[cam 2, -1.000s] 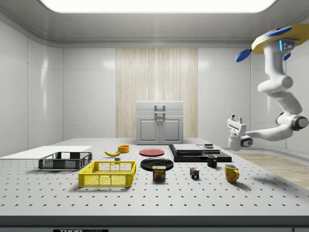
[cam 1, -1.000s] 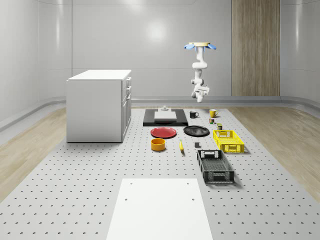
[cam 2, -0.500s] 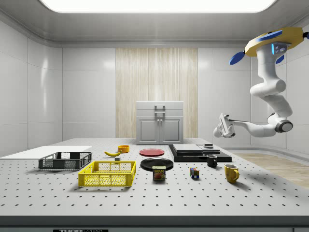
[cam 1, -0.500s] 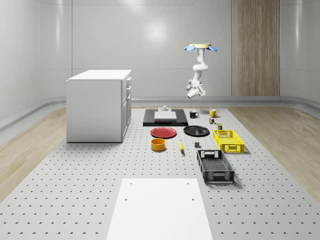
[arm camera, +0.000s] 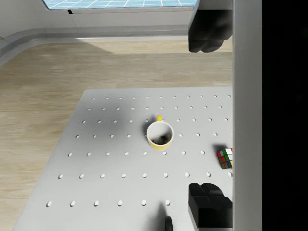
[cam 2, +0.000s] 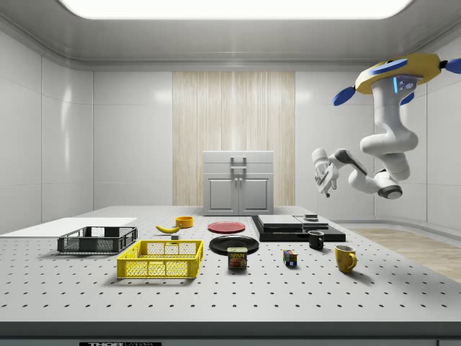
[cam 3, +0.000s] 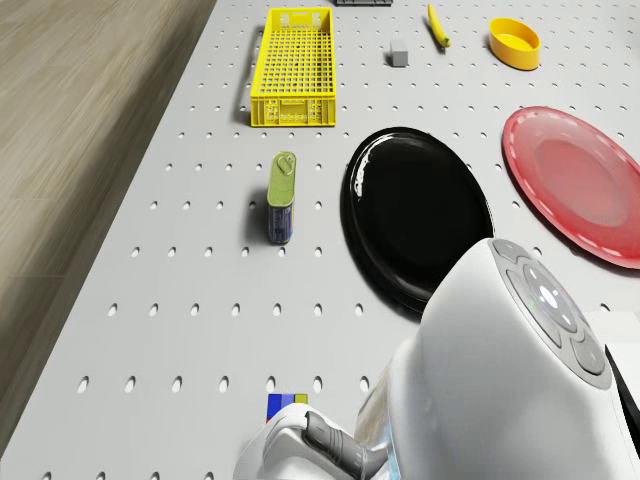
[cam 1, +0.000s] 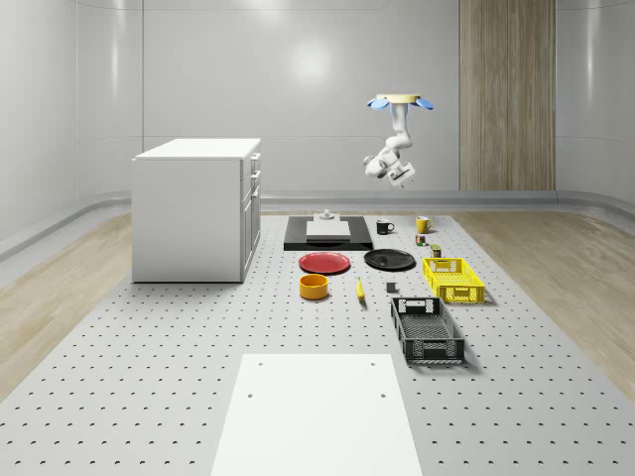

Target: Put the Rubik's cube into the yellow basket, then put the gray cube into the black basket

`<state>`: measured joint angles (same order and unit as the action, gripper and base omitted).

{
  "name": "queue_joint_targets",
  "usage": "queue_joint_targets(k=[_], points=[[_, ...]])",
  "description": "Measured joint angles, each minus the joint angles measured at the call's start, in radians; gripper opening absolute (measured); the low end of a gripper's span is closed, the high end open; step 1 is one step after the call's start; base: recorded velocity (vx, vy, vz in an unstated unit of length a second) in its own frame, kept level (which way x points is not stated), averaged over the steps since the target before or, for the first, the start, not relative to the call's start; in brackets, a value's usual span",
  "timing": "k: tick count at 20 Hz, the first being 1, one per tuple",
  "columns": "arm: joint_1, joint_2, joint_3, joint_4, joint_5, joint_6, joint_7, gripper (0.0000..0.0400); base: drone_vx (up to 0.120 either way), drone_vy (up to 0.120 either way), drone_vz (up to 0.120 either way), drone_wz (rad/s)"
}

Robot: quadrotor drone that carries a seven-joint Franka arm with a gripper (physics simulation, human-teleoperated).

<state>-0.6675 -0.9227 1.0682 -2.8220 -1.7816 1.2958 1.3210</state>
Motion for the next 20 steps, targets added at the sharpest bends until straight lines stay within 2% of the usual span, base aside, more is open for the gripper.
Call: queue_joint_targets(k=[4,8,10,17,20], points=[[-0.164,-0.046,0.086,-0.052,-0.135,-0.076,0.111,0.0400,0.120,0.000,-0.120,0.000],[-0.262,-0.084,0.133,-0.069,-0.187,-0.116,0.175,0.0400,0.120,0.000,-0.120,0.000],[-0.294,-0.099,0.149,-0.072,-0.198,-0.124,0.196,0.0400,0.120,0.020,-0.040,0.000],[-0.355,-0.146,0.181,-0.075,-0.203,-0.122,0.240,0.0400,0.120,0.120,0.000,0.000],[-0.368,-0.163,0.190,-0.074,-0.198,-0.113,0.251,0.0400,0.107,0.000,-0.080,0.000]])
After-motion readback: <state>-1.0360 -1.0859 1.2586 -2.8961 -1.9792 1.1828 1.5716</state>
